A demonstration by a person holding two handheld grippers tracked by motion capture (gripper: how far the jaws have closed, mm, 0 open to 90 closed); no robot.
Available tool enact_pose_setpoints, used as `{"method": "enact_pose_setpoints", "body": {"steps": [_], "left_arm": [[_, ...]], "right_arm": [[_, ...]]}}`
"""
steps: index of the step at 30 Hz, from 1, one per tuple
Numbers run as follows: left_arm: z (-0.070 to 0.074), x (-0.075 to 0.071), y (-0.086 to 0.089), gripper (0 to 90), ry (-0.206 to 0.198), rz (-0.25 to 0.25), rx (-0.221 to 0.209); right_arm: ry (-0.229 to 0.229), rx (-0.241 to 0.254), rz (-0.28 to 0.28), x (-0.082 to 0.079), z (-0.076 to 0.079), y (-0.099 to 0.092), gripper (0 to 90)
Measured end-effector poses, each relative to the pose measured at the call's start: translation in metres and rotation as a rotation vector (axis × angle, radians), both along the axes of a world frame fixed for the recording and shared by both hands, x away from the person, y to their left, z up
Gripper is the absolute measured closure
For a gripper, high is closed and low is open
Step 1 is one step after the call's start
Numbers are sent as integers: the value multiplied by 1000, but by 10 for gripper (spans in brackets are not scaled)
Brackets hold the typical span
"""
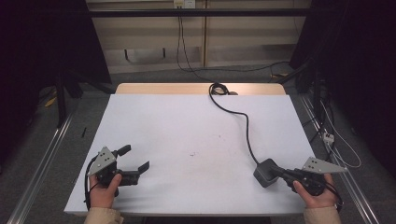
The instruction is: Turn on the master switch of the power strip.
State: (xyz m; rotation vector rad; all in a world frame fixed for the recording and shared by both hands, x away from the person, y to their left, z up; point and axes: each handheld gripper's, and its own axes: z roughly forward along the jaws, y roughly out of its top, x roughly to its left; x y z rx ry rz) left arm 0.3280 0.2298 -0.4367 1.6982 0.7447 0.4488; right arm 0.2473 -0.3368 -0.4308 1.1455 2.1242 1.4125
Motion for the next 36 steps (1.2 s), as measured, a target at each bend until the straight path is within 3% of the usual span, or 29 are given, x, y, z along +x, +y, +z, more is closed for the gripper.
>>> {"method": "enact_pose_setpoints", "body": {"steps": [11,15,26,29,36], "left_arm": [[0,0,0,35,2,-1,1],[0,1,0,35,3,-3,3],[0,1,-1,35,4,-5,5],[0,1,-1,35,4,-5,3],[0,1,0,35,1,-5,3]], "right_arm": [[-13,10,-16,0,0,-2,900],[-21,40,-5,0,0,-3,900],[-43,63,-11,0,1,-1,900],[-49,77,-23,0,1,-3,827],[-54,86,-24,0,2,-3,776]]}}
